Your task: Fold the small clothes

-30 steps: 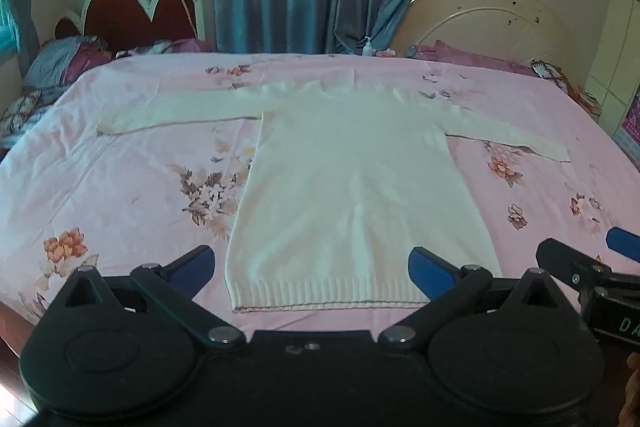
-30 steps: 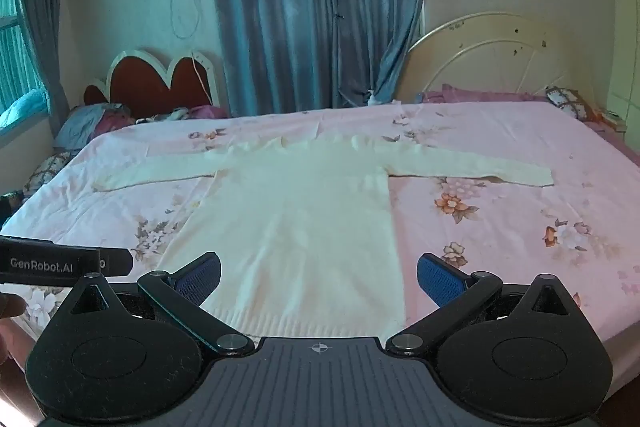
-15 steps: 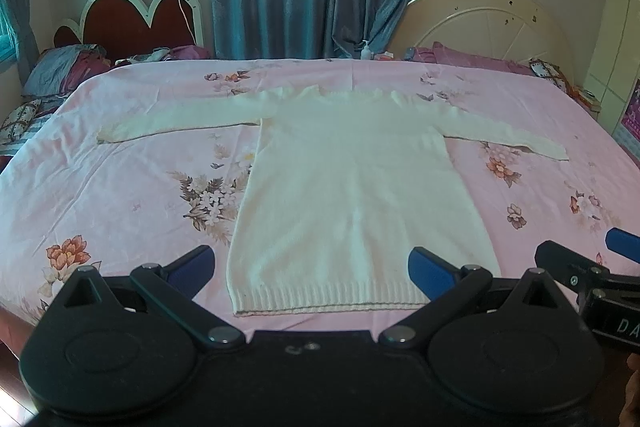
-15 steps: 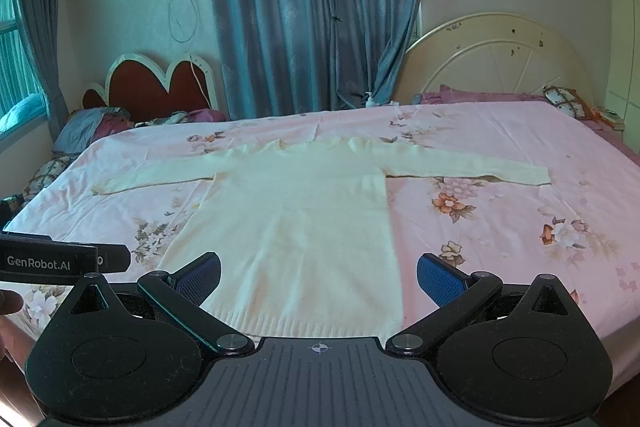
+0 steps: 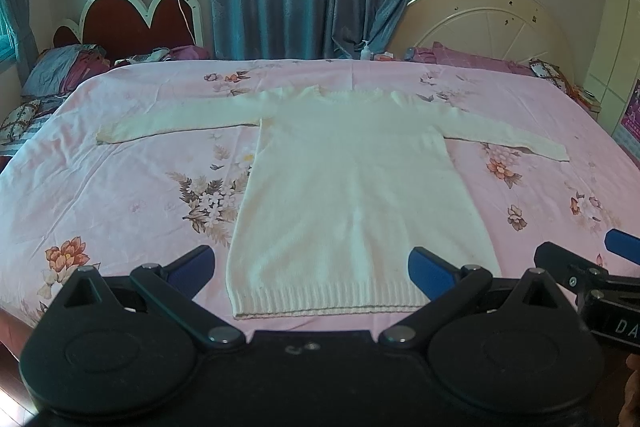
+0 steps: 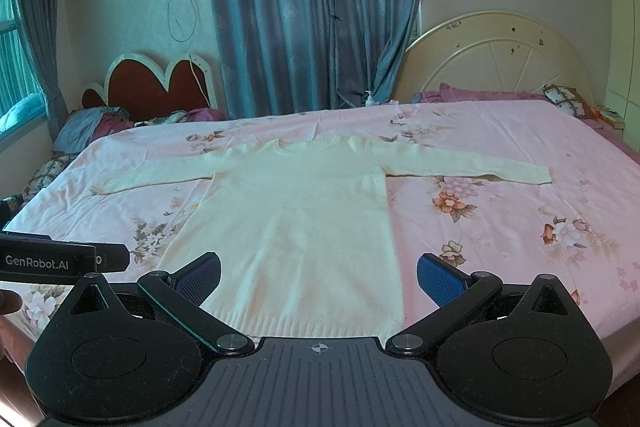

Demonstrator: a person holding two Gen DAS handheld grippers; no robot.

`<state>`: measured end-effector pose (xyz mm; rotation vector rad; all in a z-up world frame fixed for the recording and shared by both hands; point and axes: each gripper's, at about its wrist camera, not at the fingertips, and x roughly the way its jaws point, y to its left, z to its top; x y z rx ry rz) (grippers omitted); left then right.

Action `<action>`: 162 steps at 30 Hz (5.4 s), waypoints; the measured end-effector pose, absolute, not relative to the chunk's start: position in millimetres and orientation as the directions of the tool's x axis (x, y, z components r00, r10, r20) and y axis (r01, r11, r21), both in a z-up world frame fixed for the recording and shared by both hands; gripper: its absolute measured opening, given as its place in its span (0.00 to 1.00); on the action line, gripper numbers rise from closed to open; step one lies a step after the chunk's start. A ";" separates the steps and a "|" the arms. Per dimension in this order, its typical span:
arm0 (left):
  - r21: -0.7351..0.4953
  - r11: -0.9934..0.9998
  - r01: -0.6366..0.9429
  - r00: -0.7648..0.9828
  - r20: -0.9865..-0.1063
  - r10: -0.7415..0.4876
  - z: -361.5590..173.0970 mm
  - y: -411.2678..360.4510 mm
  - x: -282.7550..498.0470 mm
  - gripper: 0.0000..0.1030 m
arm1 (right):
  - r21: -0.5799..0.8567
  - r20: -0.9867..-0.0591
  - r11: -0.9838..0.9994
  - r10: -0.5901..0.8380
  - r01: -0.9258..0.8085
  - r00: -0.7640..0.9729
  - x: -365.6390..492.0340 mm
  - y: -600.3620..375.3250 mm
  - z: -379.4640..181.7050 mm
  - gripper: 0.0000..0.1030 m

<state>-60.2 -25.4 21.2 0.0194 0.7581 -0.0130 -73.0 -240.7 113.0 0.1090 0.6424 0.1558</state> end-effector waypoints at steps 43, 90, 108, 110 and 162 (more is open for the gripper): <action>0.024 1.000 0.014 0.722 -0.692 0.006 21.2 -18.7 -52.4 1.00 | 0.156 -0.597 0.984 0.163 -0.086 0.786 -59.7 -242.0 108.7 1.00; 0.024 0.993 0.116 0.670 -0.740 -0.061 -22.3 -0.4 133.7 1.00 | 0.115 -0.643 0.986 -0.019 0.121 0.765 98.8 -237.2 64.0 1.00; -0.014 0.996 0.087 0.664 -0.744 -0.069 -50.8 -2.7 232.1 0.99 | 0.100 -0.653 0.975 -0.088 0.201 0.752 195.9 -293.7 32.0 0.99; -0.010 0.998 0.068 0.673 -0.738 -0.053 -55.7 -9.6 242.0 0.99 | 0.112 -0.659 0.968 -0.095 0.222 0.746 210.9 -318.4 23.3 0.99; -0.140 0.989 -0.047 0.632 -0.771 -0.079 -86.0 58.4 336.7 0.87 | 0.403 -0.623 0.904 0.384 -0.141 0.681 384.7 -202.8 -43.0 0.02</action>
